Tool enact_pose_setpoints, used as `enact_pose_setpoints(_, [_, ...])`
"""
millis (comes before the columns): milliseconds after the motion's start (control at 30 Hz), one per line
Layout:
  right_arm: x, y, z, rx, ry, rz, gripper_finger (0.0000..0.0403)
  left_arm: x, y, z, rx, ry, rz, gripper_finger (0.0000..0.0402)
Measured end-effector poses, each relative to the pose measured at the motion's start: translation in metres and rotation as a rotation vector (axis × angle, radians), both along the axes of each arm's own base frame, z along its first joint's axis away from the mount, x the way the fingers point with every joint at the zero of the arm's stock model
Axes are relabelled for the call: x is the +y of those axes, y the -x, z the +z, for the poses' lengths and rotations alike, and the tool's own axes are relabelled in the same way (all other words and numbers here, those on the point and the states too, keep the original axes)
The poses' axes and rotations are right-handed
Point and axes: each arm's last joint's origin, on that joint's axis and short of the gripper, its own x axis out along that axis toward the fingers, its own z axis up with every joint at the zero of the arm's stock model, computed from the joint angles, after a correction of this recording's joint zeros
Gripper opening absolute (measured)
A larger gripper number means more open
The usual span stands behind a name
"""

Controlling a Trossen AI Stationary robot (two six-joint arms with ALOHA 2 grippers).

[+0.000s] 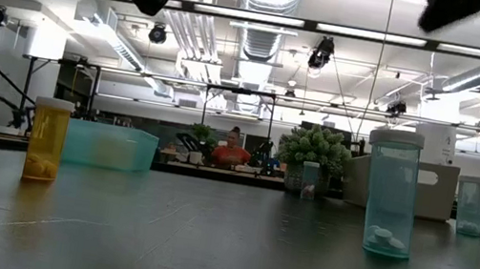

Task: Pick and place medicine bottles into bin by pill shape (circle, oval)
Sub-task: Put the bottom blue tablet bottle into the white bin

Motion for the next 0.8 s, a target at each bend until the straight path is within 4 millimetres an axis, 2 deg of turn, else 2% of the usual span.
enact_pose_setpoints(233, [-0.004, -0.010, -0.022, 0.094, 0.001, 0.022, 0.0198, 0.000, 0.000, 0.000, -0.001, -0.006, 0.000, 0.0251])
enact_pose_setpoints(400, [-0.009, -0.016, -0.031, 0.081, 0.017, 0.044, 0.0232, 0.000, 0.000, 0.000, -0.001, -0.005, 0.001, 0.0251])
enact_pose_setpoints(567, [-0.014, -0.020, -0.046, 0.060, -0.011, 0.065, 0.0246, 0.000, 0.000, 0.000, 0.000, -0.005, 0.001, 0.0251])
enact_pose_setpoints(800, [-0.028, -0.024, -0.073, -0.001, -0.171, 0.095, 0.0240, 0.000, 0.000, 0.000, 0.000, -0.006, 0.002, 0.0251])
